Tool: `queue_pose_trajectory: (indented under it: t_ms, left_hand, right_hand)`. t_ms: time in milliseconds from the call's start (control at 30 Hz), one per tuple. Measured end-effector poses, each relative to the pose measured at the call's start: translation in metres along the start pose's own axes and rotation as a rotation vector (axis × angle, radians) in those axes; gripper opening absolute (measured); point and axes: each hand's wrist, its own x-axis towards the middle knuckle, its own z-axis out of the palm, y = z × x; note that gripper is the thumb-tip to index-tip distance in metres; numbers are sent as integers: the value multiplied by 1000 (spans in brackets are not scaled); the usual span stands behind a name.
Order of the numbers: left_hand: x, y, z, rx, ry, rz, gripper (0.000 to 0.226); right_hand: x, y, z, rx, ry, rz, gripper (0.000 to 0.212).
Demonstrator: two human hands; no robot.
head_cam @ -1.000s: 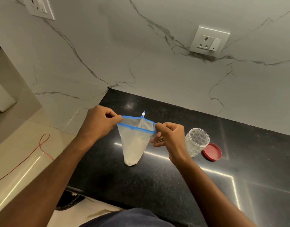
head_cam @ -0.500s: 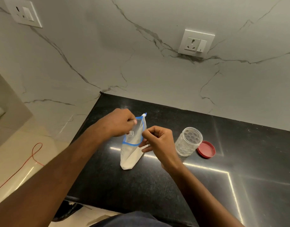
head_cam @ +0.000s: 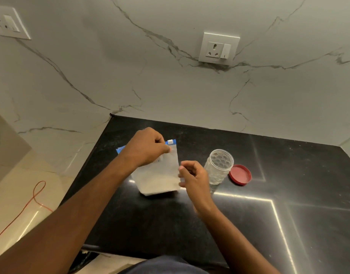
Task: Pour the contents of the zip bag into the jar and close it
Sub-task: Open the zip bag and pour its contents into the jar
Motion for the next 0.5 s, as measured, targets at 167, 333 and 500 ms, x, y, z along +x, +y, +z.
queue_pose_trajectory:
  t_ms: [167, 333, 500]
  left_hand:
    - [-19, 21, -12, -157, 144, 154, 20]
    - [-25, 64, -22, -258, 254, 312, 24]
    - [-23, 96, -24, -455, 228, 362, 25]
  right_hand:
    - [-2, 9, -23, 23, 60, 124, 36]
    - [-2, -6, -46, 289, 113, 122, 27]
    - [1, -37, -97, 475, 237, -16, 24]
